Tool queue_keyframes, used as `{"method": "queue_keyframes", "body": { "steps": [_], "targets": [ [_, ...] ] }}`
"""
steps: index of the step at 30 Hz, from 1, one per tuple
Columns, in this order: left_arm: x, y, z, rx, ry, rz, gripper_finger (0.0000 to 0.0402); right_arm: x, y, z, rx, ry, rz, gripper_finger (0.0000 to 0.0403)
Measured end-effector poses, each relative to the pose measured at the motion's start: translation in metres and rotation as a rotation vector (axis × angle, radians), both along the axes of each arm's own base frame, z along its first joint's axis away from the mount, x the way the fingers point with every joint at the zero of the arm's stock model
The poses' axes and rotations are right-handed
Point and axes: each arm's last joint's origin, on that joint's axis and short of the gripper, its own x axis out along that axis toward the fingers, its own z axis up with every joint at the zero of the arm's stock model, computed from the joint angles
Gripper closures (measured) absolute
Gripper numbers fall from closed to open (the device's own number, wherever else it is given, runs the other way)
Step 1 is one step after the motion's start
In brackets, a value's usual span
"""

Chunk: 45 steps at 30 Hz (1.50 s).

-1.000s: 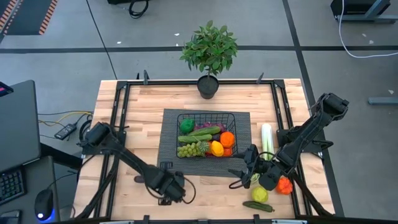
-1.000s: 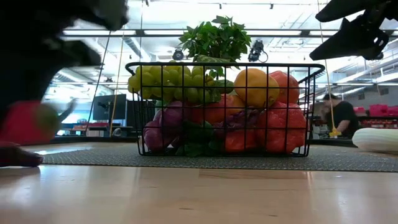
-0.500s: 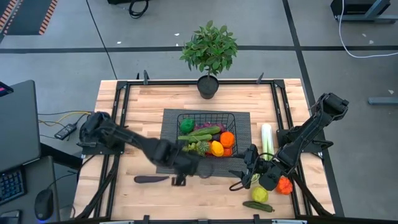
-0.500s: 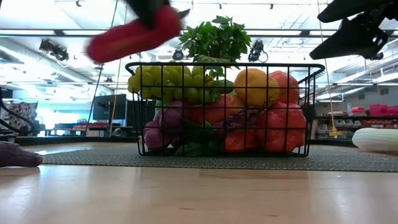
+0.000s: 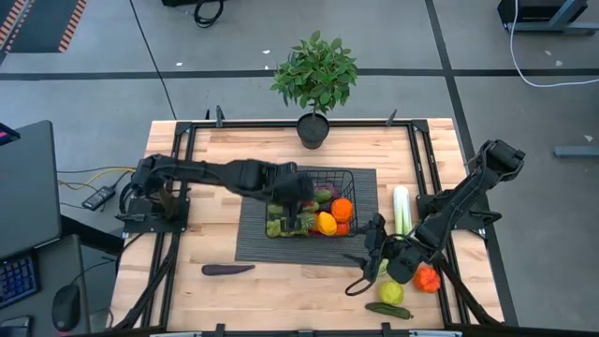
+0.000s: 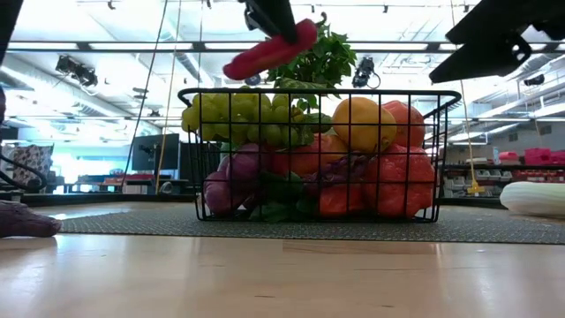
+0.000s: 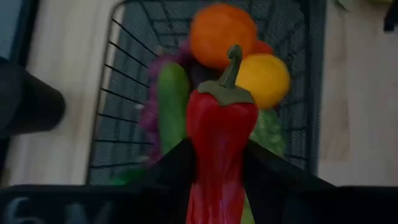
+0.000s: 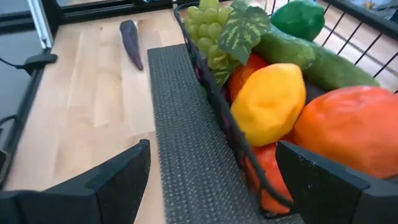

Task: Build produce basket
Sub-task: Put the red chili pepper into the wire basket, then put the eggplant into the wire basket

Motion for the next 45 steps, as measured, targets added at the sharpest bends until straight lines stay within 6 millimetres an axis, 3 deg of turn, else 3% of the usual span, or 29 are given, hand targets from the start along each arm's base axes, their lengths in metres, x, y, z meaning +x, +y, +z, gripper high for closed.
{"method": "queue_keyframes", "body": {
  "steps": [4, 8, 12, 15, 19, 24, 30, 35, 39, 45],
  "targets": [
    [0.0, 0.016, -0.001, -0.01, 0.023, 0.001, 0.0231, 0.005, -0.007, 0.0, -0.075, 0.012, -0.006, 0.0055],
    [0.003, 0.027, -0.006, -0.01, 0.051, 0.03, 0.0164, 0.011, -0.015, 0.0, -0.109, 0.019, -0.032, 0.0055],
    [0.001, 0.03, -0.005, -0.013, 0.054, 0.041, 0.0105, 0.013, -0.02, -0.001, -0.125, 0.036, -0.051, 0.0055],
    [-0.011, 0.028, -0.002, -0.037, 0.109, 0.082, 0.0083, 0.014, -0.024, -0.001, -0.135, 0.047, -0.063, 0.0055],
    [-0.028, 0.014, -0.005, -0.088, 0.251, 0.138, 0.0084, 0.017, -0.028, -0.001, -0.158, 0.056, -0.067, 0.0055],
    [-0.037, -0.028, -0.016, -0.157, 0.317, 0.118, 0.0098, 0.02, -0.031, 0.0, -0.186, 0.061, -0.063, 0.0055],
    [-0.062, -0.068, -0.05, -0.191, 0.516, 0.155, 0.0104, 0.021, -0.031, 0.001, -0.209, 0.056, -0.046, 0.0055],
    [-0.085, -0.095, -0.079, -0.228, 0.561, 0.157, 0.0104, 0.02, -0.032, 0.007, -0.192, 0.03, -0.046, 0.0055],
    [-0.11, -0.107, -0.096, -0.253, 0.553, 0.167, 0.0104, 0.018, -0.027, 0.01, -0.148, 0.002, -0.033, 0.0055],
    [-0.134, -0.107, -0.13, -0.323, 0.513, 0.192, 0.0104, 0.016, -0.02, 0.012, -0.111, -0.029, -0.02, 0.0055]
  ]
}}
